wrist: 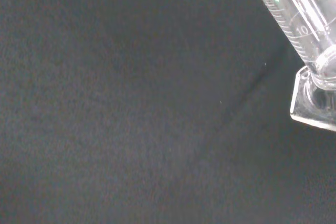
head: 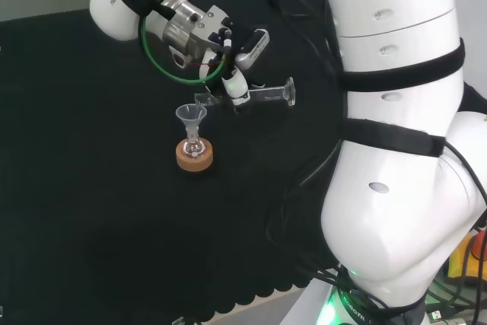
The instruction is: Pour the water from the graduated cylinder into the round-bottom flask.
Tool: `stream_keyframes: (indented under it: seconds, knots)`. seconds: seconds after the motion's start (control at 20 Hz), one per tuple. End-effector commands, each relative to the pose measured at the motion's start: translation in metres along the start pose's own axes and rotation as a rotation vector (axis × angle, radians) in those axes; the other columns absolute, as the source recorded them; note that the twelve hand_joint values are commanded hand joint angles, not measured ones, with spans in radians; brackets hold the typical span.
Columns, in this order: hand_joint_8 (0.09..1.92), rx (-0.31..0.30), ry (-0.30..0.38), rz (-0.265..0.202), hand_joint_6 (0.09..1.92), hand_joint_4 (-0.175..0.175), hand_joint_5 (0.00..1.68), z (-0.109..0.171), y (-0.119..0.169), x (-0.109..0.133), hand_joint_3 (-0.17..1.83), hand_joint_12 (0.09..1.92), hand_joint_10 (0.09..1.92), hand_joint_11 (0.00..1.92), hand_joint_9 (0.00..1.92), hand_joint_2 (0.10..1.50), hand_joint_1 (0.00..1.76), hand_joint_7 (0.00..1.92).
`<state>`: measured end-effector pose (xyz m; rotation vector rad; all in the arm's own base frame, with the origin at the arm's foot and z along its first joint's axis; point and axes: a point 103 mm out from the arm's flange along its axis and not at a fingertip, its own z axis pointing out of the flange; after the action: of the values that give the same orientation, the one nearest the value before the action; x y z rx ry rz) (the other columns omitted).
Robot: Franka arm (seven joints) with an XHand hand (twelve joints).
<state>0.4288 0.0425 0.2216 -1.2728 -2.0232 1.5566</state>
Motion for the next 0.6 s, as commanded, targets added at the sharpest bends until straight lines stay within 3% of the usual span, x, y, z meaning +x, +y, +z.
stream_keyframes:
  seconds: [0.05,0.25,0.6]
  knots:
    - [0.90,-0.173,0.053,-0.066,0.98,0.042,1.01,0.005,-0.002,-0.005,0.00,0.74,0.09,1.30,1.45,1.10,1.22,1.06]
    - [0.90,-0.271,0.079,-0.093,0.98,0.042,1.01,0.015,-0.002,-0.015,0.00,0.74,0.09,1.30,1.45,1.10,1.22,1.06]
    - [0.90,-0.449,0.197,-0.160,0.98,0.042,1.00,0.026,-0.004,-0.035,0.00,0.73,0.09,1.29,1.45,1.10,1.22,1.06]
